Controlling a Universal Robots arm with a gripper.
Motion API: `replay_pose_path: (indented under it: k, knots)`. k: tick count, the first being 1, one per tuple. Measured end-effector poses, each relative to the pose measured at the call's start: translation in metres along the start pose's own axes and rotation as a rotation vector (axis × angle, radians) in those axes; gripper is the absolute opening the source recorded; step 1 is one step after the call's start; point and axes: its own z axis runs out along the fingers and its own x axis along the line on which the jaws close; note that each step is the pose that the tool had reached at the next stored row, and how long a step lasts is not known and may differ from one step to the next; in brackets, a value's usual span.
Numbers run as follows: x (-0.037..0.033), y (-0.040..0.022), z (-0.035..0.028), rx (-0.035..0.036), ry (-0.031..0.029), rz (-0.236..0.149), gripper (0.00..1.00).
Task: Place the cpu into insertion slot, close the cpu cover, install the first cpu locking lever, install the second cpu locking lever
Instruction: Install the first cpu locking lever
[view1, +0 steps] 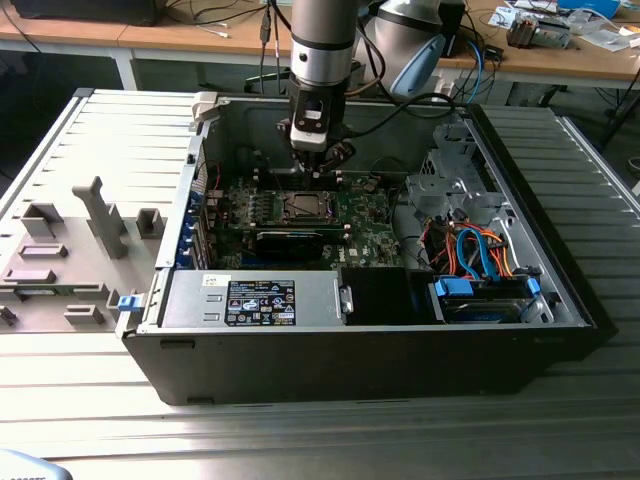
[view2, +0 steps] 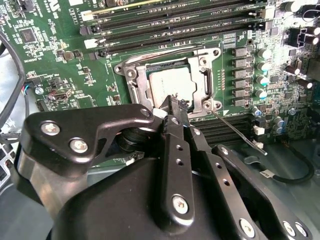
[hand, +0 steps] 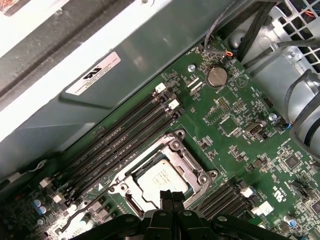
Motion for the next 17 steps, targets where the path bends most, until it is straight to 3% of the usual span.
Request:
replay_pose_path:
  k: [17]
  knots:
    - [0.0000, 0.0000, 0.0000, -0.0007, -0.0013, -0.039, 0.11]
